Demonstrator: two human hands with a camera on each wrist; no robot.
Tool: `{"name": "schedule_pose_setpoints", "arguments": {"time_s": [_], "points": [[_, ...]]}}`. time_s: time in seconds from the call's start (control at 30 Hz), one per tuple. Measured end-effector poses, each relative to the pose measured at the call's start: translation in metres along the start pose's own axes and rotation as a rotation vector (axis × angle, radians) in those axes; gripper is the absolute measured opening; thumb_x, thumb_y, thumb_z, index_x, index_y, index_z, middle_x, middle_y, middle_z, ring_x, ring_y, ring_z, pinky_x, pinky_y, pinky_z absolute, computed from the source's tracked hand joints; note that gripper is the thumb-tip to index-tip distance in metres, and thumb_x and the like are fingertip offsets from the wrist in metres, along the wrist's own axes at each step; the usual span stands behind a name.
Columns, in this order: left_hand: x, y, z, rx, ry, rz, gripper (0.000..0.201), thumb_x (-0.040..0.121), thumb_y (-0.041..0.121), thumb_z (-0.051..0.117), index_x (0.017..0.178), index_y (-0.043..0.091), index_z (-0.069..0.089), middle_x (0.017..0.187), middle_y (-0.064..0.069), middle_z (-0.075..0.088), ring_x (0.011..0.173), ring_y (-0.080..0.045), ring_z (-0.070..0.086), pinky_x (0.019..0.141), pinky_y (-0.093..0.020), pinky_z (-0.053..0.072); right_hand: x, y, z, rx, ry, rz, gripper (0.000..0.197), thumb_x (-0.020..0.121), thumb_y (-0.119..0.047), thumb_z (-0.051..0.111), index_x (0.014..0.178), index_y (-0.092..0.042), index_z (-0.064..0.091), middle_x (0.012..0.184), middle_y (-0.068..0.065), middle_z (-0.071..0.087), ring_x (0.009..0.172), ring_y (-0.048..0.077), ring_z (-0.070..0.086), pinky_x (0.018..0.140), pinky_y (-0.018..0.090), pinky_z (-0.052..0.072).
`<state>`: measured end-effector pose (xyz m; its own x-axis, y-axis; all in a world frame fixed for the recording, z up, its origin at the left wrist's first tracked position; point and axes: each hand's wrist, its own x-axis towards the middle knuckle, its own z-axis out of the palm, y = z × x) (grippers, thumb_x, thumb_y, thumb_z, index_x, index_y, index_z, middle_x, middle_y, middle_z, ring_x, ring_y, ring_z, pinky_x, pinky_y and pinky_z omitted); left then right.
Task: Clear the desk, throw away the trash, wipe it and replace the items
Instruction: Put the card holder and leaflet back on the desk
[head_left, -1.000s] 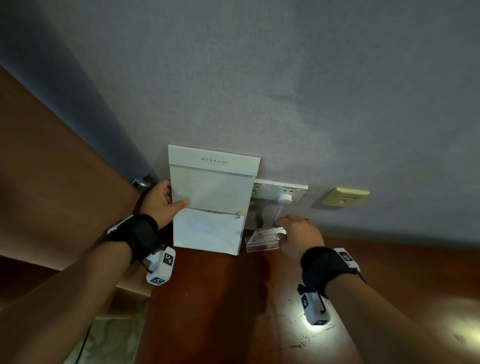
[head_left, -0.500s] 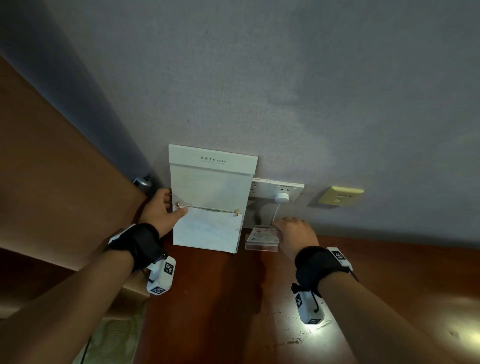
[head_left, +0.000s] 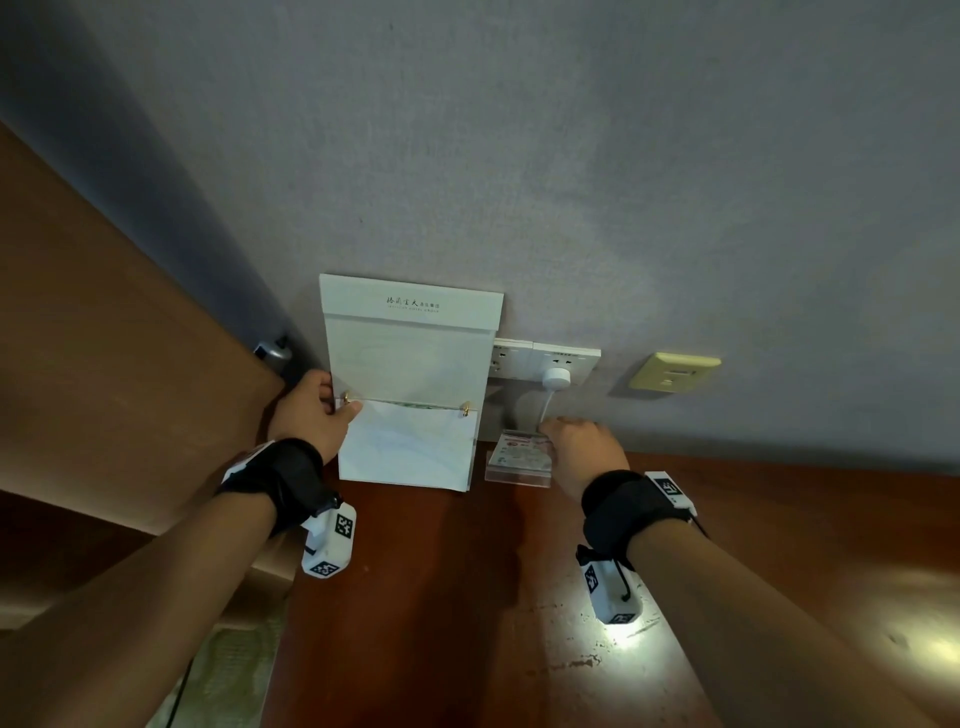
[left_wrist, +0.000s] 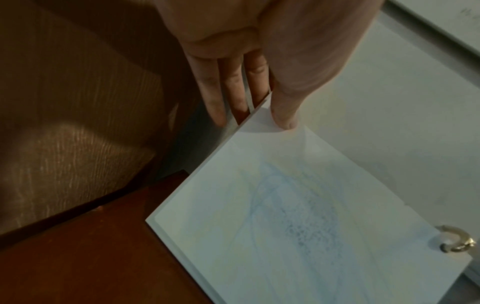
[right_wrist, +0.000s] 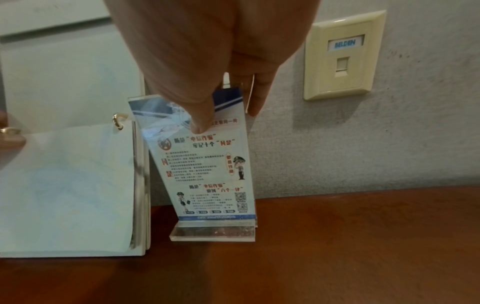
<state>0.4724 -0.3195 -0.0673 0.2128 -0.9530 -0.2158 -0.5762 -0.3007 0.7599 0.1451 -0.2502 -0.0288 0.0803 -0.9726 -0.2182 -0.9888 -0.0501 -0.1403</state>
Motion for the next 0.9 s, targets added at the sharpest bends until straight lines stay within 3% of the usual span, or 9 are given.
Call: {"name": "schedule_pose_setpoints", "arguments": {"time_s": [0.13,0.33,0.5,0.67,0.77,0.9], "points": [[0.000,0.000,0.001,0.016,0.017,-0.008,0.028,0.084,0.025,0.076,0.102,0.027,0.054,0.097,0.007,0.064,0.092,-0.019,0.064,0.087,-0.039,0.053,-0.001,0.000,0.000,0.007,-0.006,-0.002,0.024,0.097,-0.014,0.053,0.119,-0.021,0.058,0.112,0.001,0.065,0.103,0.020,0.062,0.096,0.036,0.048],[-0.002,0.001,0.002,-0.015,-0.005,-0.022,0.033,0.085,0.026,0.075,0.109,0.028,0.053,0.108,0.003,0.067,0.099,-0.021,0.065,0.093,-0.045,0.053,-0.001,0.000,-0.002,-0.002,-0.017,0.006,0.026,0.096,-0.020,0.054,0.122,-0.023,0.055,0.117,0.000,0.063,0.109,0.020,0.057,0.101,0.037,0.042],[-0.013,0.007,0.001,-0.031,-0.004,-0.018,0.060,0.084,0.023,0.076,0.135,0.020,0.046,0.128,-0.003,0.063,0.112,-0.024,0.061,0.098,-0.042,0.049,-0.009,-0.002,-0.010,0.018,-0.016,0.035,0.046,0.093,-0.026,0.059,0.137,-0.026,0.044,0.130,0.000,0.057,0.122,0.022,0.049,0.108,0.040,0.036],[-0.023,0.013,-0.009,-0.005,0.027,0.001,0.084,0.080,0.027,0.080,0.148,0.022,0.031,0.147,-0.005,0.045,0.130,-0.029,0.048,0.108,-0.047,0.042,-0.022,-0.007,-0.031,0.042,0.027,0.062,0.049,0.094,-0.031,0.057,0.140,-0.027,0.042,0.135,-0.001,0.054,0.126,0.022,0.047,0.109,0.040,0.034],[-0.039,0.023,-0.021,0.046,0.058,0.016,0.081,0.080,0.032,0.079,0.146,0.022,0.033,0.147,-0.007,0.041,0.130,-0.031,0.046,0.107,-0.048,0.042,-0.040,-0.011,-0.046,0.073,0.077,0.069,0.046,0.095,-0.033,0.055,0.139,-0.029,0.044,0.132,-0.001,0.056,0.122,0.021,0.049,0.108,0.040,0.036],[-0.078,0.049,-0.037,0.115,0.092,0.140,0.053,0.086,0.033,0.072,0.130,0.017,0.048,0.129,-0.008,0.054,0.118,-0.030,0.051,0.098,-0.043,0.046,-0.078,-0.019,-0.066,0.151,0.095,0.097,0.038,0.095,-0.035,0.053,0.132,-0.026,0.051,0.124,0.001,0.060,0.113,0.022,0.056,0.101,0.039,0.044]]}}
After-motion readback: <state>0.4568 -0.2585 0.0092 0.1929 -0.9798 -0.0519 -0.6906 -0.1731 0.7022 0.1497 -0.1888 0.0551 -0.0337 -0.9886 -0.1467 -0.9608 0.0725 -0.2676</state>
